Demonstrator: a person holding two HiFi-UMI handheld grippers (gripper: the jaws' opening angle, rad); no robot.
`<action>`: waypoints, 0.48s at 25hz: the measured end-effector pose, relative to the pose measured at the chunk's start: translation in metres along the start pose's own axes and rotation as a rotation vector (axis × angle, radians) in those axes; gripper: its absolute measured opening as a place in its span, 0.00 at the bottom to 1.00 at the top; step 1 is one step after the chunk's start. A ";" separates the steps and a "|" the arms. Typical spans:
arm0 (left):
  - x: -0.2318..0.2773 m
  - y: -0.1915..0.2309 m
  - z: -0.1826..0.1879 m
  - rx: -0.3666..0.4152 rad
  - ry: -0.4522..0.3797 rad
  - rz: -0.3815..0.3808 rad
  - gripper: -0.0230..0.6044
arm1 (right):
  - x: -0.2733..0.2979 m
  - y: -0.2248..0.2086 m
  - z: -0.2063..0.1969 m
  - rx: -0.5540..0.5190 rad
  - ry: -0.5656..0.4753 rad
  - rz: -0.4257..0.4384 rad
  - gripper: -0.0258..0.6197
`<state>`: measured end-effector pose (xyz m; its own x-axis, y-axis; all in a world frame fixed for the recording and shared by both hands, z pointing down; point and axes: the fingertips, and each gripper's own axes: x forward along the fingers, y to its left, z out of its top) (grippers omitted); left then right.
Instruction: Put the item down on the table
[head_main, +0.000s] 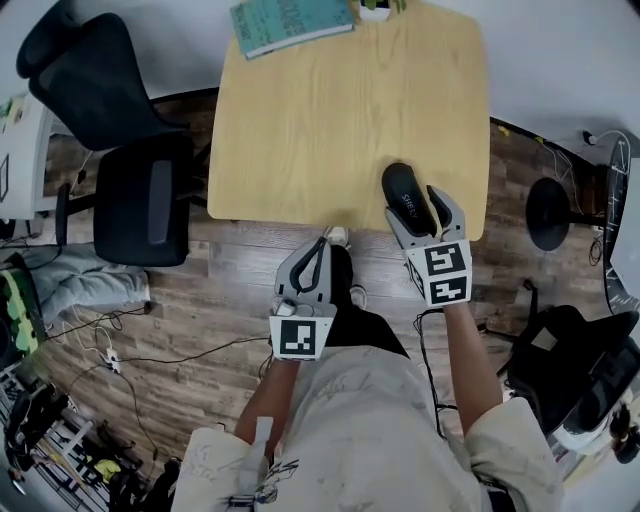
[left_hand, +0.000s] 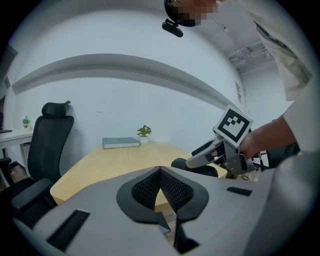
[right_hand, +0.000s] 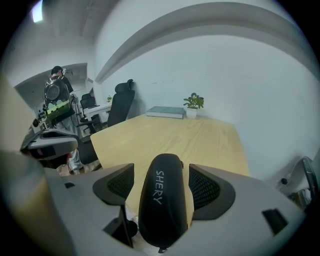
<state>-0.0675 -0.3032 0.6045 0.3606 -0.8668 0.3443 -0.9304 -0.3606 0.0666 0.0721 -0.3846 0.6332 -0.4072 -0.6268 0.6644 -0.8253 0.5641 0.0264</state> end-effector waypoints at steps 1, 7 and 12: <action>-0.001 -0.001 0.002 0.008 -0.005 -0.001 0.05 | -0.003 0.000 0.001 0.003 -0.007 -0.005 0.56; -0.011 -0.008 0.017 0.019 -0.036 0.002 0.05 | -0.036 -0.004 0.002 0.039 -0.062 -0.039 0.56; -0.024 -0.020 0.028 0.050 -0.082 -0.001 0.05 | -0.068 0.004 -0.009 0.073 -0.092 -0.046 0.56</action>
<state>-0.0560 -0.2848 0.5683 0.3673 -0.8912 0.2661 -0.9264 -0.3760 0.0195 0.1000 -0.3355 0.5949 -0.3998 -0.6995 0.5923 -0.8687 0.4953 -0.0016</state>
